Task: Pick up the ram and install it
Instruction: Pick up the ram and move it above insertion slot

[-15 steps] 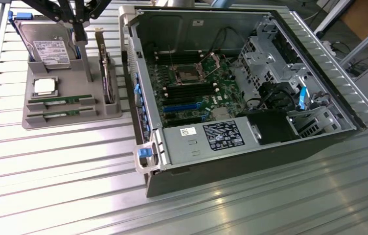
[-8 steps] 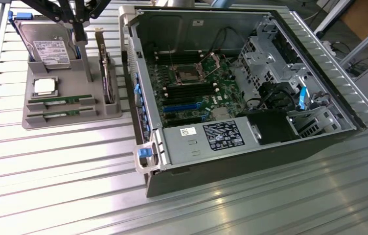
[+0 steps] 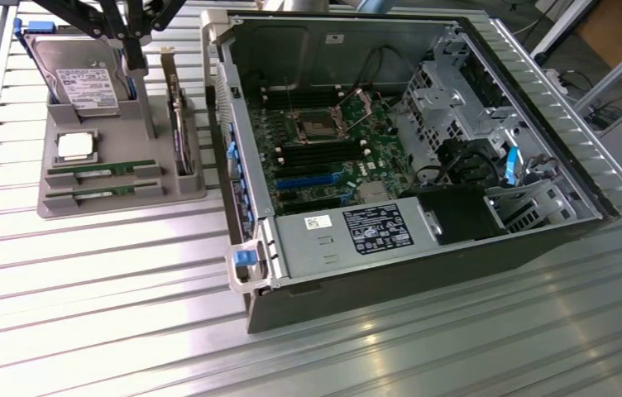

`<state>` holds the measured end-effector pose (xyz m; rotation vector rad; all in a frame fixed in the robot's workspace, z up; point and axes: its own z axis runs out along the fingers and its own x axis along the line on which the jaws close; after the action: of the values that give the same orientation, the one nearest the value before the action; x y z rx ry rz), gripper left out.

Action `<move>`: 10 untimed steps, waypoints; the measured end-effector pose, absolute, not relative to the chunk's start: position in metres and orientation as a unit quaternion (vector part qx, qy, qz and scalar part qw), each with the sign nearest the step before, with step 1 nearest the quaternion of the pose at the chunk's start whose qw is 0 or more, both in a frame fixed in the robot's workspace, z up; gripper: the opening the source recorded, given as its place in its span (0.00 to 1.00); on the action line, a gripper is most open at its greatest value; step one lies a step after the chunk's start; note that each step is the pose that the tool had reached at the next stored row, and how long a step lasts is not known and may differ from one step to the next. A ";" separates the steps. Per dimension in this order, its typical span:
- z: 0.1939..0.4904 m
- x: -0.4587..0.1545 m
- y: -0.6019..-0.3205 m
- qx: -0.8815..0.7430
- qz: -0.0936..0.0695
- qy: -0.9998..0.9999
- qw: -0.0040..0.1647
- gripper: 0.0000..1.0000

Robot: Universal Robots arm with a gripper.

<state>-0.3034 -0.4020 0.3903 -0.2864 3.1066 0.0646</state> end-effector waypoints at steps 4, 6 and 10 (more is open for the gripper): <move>0.390 -0.303 -0.402 -0.102 0.021 0.994 0.010 0.10; 0.390 -0.303 -0.402 -0.107 0.021 0.994 0.010 0.10; 0.390 -0.303 -0.402 -0.119 0.021 0.993 0.010 0.10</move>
<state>-0.3034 -0.4020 0.3903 -0.3724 3.0986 0.0653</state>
